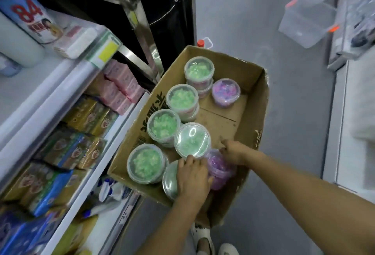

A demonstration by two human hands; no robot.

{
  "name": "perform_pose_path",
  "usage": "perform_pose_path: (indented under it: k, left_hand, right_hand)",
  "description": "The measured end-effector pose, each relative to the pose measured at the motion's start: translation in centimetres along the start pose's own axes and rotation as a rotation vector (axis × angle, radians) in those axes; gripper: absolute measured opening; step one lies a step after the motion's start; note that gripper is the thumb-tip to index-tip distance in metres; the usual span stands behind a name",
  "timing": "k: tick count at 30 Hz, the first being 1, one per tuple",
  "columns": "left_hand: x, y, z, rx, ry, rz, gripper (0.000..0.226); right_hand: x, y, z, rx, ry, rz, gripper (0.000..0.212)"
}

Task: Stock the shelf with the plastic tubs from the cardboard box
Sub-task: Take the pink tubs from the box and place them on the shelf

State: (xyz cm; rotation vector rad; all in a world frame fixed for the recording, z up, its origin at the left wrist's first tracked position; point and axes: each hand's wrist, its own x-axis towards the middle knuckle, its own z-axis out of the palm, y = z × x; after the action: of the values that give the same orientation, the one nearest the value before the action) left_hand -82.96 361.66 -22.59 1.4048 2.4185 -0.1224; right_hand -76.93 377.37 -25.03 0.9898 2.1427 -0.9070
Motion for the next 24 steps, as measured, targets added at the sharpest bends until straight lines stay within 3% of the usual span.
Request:
perform_pose_path:
  k: [5,12,17,20,24]
  left_hand:
    - [0.6,0.9,1.1,-0.041,0.036,-0.09,0.031]
    - [-0.1,1.4,-0.8,-0.464,-0.014,-0.384,0.038]
    - [-0.1,2.1,-3.7,-0.975,-0.036,-0.547,0.034]
    - [0.2,2.0,-5.7,-1.369,-0.082,-0.632,0.033]
    - [1.9,0.2,-9.1,-1.572,-0.05,-0.56,0.028]
  right_hand:
    - [1.8,0.0,0.5,0.106,-0.153,0.057,0.047]
    - [-1.2,0.2,-3.6,0.233,-0.09,0.038,0.033]
    - [-4.7,0.2,-6.4,0.307,-0.089,0.022,0.03]
    - [-6.3,-0.2,-8.7,0.418,-0.045,0.026,0.039]
    - [-5.7,-0.7,-11.5,0.673,0.158,0.04,0.041]
